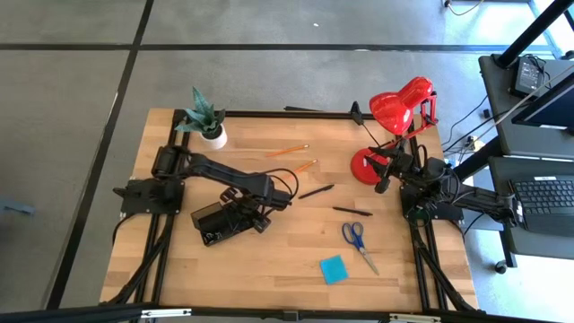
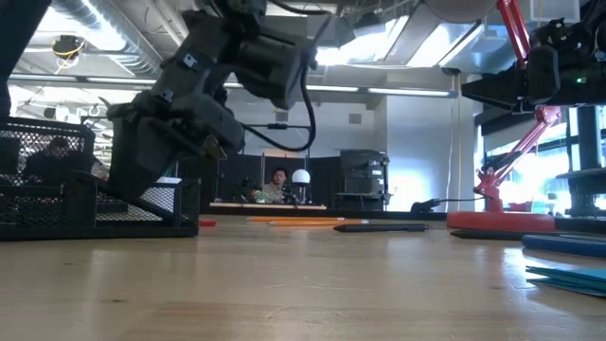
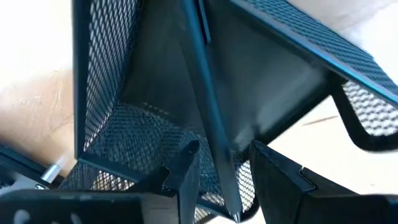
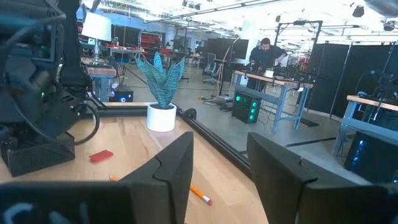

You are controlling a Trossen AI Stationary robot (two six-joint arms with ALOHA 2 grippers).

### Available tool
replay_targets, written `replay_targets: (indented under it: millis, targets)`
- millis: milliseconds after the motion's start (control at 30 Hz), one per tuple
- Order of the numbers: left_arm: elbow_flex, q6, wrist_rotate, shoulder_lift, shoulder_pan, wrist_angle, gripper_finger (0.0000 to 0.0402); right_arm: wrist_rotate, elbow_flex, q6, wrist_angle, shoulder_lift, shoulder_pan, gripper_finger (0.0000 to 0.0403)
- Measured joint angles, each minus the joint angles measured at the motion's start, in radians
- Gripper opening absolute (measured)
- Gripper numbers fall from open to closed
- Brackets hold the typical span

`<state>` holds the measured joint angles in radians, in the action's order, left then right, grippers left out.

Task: Pick and place office supplies into organizer
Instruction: Put the left black pen into the back left compartment of the desk organizer

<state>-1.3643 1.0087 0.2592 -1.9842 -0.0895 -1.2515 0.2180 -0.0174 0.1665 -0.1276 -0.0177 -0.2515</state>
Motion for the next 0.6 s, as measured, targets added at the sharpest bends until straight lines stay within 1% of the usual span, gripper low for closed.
replay_targets:
  millis: [133, 233, 333, 533, 600]
  targets:
    - [0.0, -0.001, 0.003, -0.02, 0.0, -0.001, 0.0126, 0.0, 0.0, 0.0, 0.0, 0.0, 0.0, 0.0154]
    - [0.0, -0.003, 0.003, -0.023, 0.0, -0.001, 0.0111, 0.0, 0.0, 0.0, 0.0, 0.0, 0.0, 0.0154]
    - [0.0, -0.023, 0.003, -0.023, 0.0, -0.001, 0.0089, 0.0, 0.0, 0.003, 0.0, 0.0, 0.0, 0.0154]
    - [-0.001, -0.069, 0.007, -0.023, 0.0, -0.007, 0.003, 0.0, 0.0, 0.003, -0.001, 0.0, 0.0, 0.0154]
    - [-0.002, -0.075, 0.005, -0.023, 0.0, -0.015, 0.0027, 0.0, 0.0, 0.003, -0.001, 0.0, 0.0, 0.0154]
